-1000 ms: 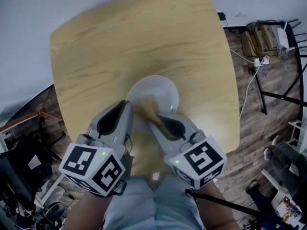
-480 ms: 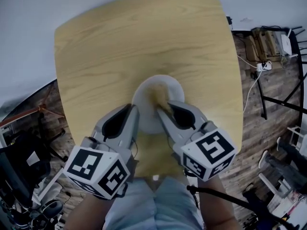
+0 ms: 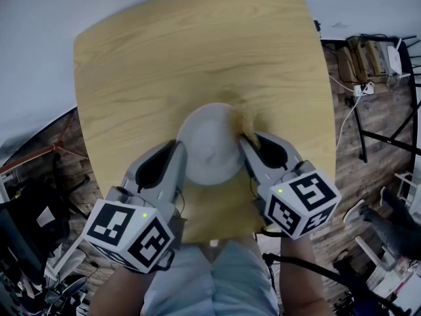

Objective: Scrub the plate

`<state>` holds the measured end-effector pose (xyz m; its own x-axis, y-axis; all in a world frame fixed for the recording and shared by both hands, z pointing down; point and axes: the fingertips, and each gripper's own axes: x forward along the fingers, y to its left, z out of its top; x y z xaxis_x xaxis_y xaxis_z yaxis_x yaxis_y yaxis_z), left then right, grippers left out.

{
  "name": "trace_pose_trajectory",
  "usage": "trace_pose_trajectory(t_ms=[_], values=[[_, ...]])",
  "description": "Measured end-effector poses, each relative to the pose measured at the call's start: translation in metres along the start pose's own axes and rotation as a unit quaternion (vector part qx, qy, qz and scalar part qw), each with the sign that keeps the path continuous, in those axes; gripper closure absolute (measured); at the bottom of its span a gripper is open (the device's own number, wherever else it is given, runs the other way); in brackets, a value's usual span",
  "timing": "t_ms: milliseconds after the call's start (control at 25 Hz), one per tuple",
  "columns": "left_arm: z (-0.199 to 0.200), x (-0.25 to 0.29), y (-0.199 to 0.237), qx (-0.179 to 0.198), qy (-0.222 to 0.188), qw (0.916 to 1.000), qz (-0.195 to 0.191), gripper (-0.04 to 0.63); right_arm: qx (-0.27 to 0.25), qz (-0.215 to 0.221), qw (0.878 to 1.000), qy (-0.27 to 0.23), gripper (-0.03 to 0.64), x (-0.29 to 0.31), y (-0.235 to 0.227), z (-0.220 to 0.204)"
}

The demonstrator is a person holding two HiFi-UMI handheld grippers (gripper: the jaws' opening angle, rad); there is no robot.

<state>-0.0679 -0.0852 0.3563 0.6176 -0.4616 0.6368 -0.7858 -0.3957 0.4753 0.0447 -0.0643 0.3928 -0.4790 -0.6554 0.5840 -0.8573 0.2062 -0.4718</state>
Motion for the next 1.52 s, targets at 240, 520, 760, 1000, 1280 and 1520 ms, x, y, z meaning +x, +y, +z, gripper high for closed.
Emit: trace_pose_trajectory(t_ms=[240, 520, 760, 1000, 1280, 1520], values=[[-0.003, 0.0, -0.002, 0.006, 0.003, 1.0, 0.002, 0.546, 0.016, -0.005, 1.0, 0.009, 0.572, -0.017, 0.005, -0.023], [-0.005, 0.002, -0.002, 0.016, -0.001, 0.9998, 0.01, 0.546, 0.015, 0.027, 0.999, 0.033, 0.573, -0.03, 0.038, -0.056], [-0.004, 0.001, -0.002, 0.029, -0.013, 0.9993, 0.019, 0.545, -0.006, 0.087, 0.995, 0.052, 0.572, -0.029, 0.088, -0.073], [-0.004, -0.01, 0.002, 0.055, -0.026, 0.9972, 0.045, 0.543, -0.031, 0.142, 0.987, 0.064, 0.572, -0.033, 0.128, -0.08], [-0.002, -0.029, 0.005, 0.063, -0.058, 0.9942, 0.065, 0.543, -0.041, 0.141, 0.987, 0.064, 0.572, -0.042, 0.119, -0.083], [0.006, -0.07, -0.015, 0.08, -0.122, 0.9863, 0.078, 0.543, -0.054, 0.124, 0.991, 0.022, 0.571, -0.072, 0.113, -0.063]])
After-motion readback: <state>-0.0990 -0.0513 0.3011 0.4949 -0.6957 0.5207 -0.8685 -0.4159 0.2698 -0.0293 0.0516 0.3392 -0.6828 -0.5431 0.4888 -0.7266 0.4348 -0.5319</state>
